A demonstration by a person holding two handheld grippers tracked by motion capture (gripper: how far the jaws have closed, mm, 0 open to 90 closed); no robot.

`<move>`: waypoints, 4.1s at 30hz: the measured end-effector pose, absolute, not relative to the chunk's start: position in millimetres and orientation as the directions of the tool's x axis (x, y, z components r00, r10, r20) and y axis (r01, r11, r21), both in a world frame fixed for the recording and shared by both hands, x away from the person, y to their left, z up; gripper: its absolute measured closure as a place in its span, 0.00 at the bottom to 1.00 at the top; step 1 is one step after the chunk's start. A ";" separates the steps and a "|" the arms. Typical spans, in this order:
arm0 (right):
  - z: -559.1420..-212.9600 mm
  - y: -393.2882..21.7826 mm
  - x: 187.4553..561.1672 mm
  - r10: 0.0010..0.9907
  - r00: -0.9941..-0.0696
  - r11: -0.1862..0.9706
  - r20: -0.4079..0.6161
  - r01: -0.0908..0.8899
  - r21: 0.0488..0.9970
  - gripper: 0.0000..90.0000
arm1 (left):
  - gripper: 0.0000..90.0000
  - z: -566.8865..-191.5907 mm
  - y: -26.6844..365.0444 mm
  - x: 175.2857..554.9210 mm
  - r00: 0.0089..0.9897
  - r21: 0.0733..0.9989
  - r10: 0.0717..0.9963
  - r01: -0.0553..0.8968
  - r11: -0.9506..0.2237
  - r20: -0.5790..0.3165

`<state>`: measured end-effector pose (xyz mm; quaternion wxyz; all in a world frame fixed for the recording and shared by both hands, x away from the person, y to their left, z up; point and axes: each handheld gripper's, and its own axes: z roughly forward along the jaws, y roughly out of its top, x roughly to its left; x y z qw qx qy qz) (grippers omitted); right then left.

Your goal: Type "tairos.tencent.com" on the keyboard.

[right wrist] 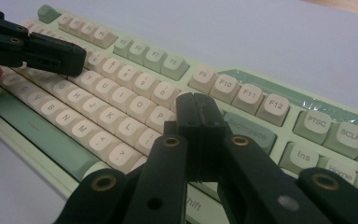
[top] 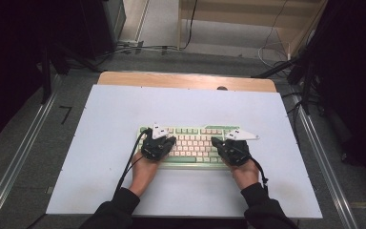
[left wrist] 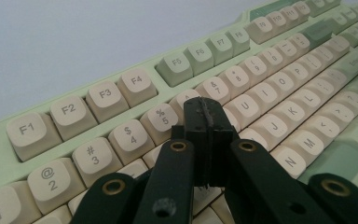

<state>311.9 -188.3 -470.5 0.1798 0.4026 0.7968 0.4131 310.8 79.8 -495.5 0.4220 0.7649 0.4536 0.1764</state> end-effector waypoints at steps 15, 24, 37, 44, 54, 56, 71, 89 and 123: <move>-468.7 -188.9 310.6 0.789 -0.612 0.321 0.053 0.484 0.814 0.98 | 1.00 -485.3 88.5 304.7 0.518 0.828 0.843 0.530 -0.182 -0.146; -468.2 -188.7 310.2 0.786 -0.616 0.321 0.056 0.482 0.815 0.98 | 1.00 -482.2 101.9 298.0 0.499 0.834 0.850 0.532 -0.147 -0.168; -468.0 -186.4 309.5 0.781 -0.622 0.319 0.060 0.480 0.817 0.98 | 1.00 -478.9 126.7 290.6 0.471 0.827 0.857 0.553 -0.104 -0.207; -468.9 -184.9 310.1 0.778 -0.625 0.323 0.059 0.480 0.816 0.98 | 1.00 -479.7 136.4 287.5 0.451 0.812 0.869 0.574 -0.108 -0.203; -469.1 -184.1 310.1 0.778 -0.625 0.323 0.062 0.483 0.814 0.98 | 1.00 -483.9 143.2 283.8 0.432 0.797 0.881 0.592 -0.115 -0.194; -469.3 -183.9 310.2 0.778 -0.626 0.325 0.061 0.483 0.813 0.98 | 1.00 -485.7 144.4 283.4 0.428 0.793 0.883 0.598 -0.115 -0.194; -468.7 -184.5 310.0 0.778 -0.625 0.321 0.063 0.483 0.815 0.98 | 1.00 -490.1 144.0 282.6 0.427 0.782 0.887 0.607 -0.139 -0.174; -470.5 -179.6 310.9 0.771 -0.634 0.331 0.063 0.483 0.811 0.98 | 1.00 -479.8 148.0 280.8 0.420 0.823 0.884 0.563 -0.076 -0.206; -483.8 -125.6 325.1 0.713 -0.699 0.406 0.050 0.470 0.783 0.98 | 1.00 -481.7 143.6 285.0 0.435 0.824 0.874 0.561 -0.076 -0.216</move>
